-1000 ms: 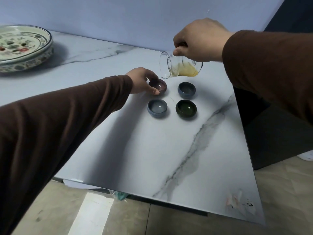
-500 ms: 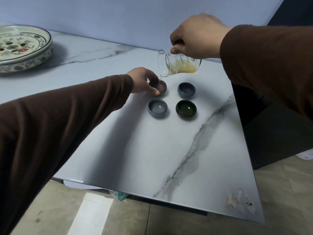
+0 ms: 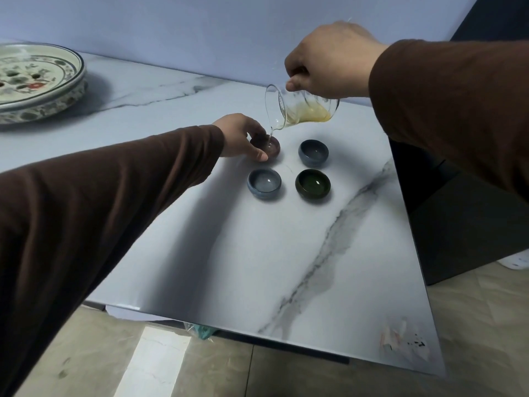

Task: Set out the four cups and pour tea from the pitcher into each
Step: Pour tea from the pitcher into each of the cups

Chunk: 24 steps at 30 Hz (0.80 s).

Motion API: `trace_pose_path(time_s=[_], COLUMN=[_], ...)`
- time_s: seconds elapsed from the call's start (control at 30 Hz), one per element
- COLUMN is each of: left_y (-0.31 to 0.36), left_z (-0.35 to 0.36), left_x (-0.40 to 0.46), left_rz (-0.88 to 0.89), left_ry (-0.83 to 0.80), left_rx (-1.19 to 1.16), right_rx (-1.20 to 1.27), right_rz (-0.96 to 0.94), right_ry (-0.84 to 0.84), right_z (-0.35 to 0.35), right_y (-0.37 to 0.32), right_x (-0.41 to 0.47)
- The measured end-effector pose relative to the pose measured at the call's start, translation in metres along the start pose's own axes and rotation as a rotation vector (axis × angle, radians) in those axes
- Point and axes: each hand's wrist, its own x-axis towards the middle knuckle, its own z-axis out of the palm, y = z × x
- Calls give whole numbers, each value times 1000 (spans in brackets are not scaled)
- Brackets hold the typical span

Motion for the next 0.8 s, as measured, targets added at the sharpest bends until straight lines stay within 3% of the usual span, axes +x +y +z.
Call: trace_pose_path(time_s=[0.6,0.8], left_y=[3,3], left_z=[0,0], left_x=[-2,-3], left_rz=[-10,-27], left_ry=[2,12], left_rx=[-2,-10], right_rx=[8,213], right_rz=[4,170], right_ry=[22,23], right_z=[0,16], right_y=[1,14], right_x=[3,-12])
